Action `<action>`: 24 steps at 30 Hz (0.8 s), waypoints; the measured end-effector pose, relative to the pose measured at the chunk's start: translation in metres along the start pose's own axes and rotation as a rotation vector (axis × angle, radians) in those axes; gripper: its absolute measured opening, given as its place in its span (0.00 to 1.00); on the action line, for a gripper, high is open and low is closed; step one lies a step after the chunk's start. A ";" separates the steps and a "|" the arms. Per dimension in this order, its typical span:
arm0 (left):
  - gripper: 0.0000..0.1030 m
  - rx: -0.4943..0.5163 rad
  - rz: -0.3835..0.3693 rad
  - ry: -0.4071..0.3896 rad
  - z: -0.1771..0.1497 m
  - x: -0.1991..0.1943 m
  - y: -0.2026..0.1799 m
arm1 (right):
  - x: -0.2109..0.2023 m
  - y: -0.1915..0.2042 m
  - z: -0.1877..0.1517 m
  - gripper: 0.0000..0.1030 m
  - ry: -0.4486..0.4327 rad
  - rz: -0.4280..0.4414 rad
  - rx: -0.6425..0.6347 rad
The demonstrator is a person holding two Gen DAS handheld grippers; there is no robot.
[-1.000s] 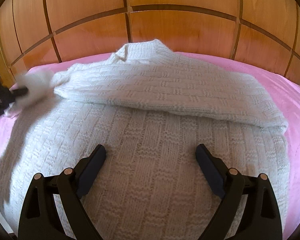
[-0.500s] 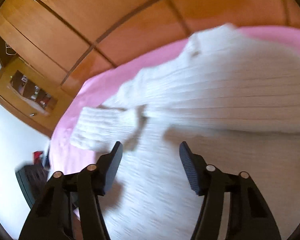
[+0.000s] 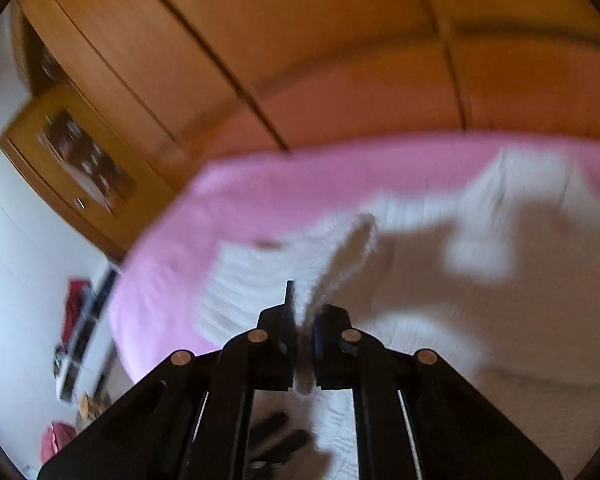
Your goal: Fold small clothes
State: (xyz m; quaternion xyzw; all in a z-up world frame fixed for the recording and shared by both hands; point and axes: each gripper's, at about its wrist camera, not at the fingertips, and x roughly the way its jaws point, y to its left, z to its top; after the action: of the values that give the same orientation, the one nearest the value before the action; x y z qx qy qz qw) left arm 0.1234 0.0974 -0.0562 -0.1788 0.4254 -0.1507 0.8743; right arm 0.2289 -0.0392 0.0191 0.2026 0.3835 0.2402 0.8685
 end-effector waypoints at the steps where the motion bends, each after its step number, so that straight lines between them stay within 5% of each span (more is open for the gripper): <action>1: 0.32 0.001 0.003 0.000 0.000 -0.001 0.000 | -0.018 0.003 0.007 0.06 -0.046 0.010 -0.006; 5: 0.32 0.003 0.009 0.004 -0.001 -0.001 -0.003 | -0.092 -0.008 0.028 0.06 -0.210 -0.010 -0.002; 9: 0.32 0.009 0.022 0.004 -0.002 -0.001 -0.007 | -0.135 -0.045 0.024 0.06 -0.281 -0.111 0.049; 16: 0.32 0.041 0.054 0.009 -0.004 0.002 -0.018 | -0.142 -0.161 -0.015 0.06 -0.227 -0.330 0.287; 24: 0.32 0.034 0.063 0.041 0.003 -0.004 -0.023 | -0.118 -0.236 -0.064 0.06 -0.146 -0.356 0.483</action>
State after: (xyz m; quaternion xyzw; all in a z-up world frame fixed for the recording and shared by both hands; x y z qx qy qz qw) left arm 0.1209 0.0785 -0.0418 -0.1473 0.4462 -0.1339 0.8725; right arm 0.1719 -0.2858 -0.0804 0.3497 0.3954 -0.0289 0.8488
